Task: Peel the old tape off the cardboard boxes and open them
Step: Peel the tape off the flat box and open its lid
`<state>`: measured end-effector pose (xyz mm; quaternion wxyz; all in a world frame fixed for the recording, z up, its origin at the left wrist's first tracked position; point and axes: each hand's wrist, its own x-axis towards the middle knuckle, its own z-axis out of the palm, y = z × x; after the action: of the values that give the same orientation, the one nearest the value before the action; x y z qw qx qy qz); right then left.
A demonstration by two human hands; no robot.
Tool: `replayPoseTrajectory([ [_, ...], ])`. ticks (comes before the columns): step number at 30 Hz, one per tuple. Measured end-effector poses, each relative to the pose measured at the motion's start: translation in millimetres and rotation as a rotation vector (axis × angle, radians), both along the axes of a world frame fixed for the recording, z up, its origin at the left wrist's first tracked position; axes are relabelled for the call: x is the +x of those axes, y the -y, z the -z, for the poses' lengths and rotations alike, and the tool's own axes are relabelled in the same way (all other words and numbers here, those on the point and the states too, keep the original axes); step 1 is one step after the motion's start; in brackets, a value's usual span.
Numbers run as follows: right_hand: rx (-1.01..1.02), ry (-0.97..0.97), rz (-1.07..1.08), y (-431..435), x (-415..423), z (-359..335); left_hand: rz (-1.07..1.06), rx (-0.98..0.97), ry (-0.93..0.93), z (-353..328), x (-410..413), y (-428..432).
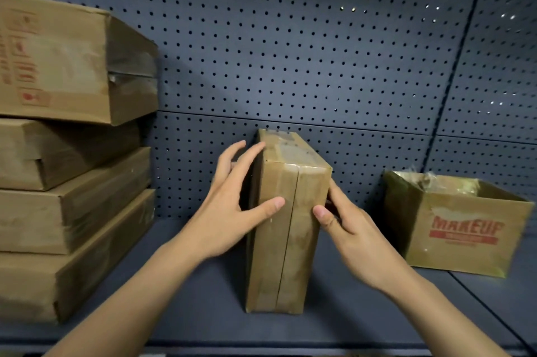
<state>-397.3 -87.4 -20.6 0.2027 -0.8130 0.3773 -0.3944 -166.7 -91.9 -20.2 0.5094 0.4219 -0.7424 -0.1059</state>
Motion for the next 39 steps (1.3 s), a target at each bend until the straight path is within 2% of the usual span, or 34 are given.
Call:
replayPoseTrajectory([
  [4,0.007,0.0,-0.083,7.9,-7.6,-4.1,0.056,-0.074,0.003,1.1,-2.1,9.8],
  [6,0.003,0.058,-0.125,12.0,-11.1,-11.4,0.082,-0.079,-0.025,3.3,-2.3,12.7],
  [10,-0.124,0.244,0.029,29.4,-9.5,-34.7,0.095,-0.103,-0.041,5.7,-1.7,19.1],
  [12,-0.15,0.263,0.099,45.1,-2.9,-49.0,0.098,-0.128,-0.052,5.5,0.0,22.6],
  [16,-0.109,0.134,0.1,75.6,20.1,-80.0,0.095,-0.183,-0.08,5.0,0.3,30.2],
  [20,0.005,-0.147,0.045,94.4,41.8,-106.5,0.087,-0.178,-0.096,7.7,-4.4,37.7],
  [24,-0.016,-0.306,0.041,104.9,50.0,-117.1,0.06,-0.205,-0.097,11.1,-8.5,40.3],
  [29,-0.088,-0.245,0.004,106.0,50.0,-113.6,0.046,-0.216,-0.127,12.4,-12.1,41.2],
  [36,-0.149,-0.304,0.041,102.2,49.1,-109.4,0.045,-0.206,-0.137,12.3,-12.4,40.5],
  [39,-0.211,-0.229,0.063,98.4,45.2,-105.2,0.044,-0.201,-0.135,10.9,-12.5,41.1],
])
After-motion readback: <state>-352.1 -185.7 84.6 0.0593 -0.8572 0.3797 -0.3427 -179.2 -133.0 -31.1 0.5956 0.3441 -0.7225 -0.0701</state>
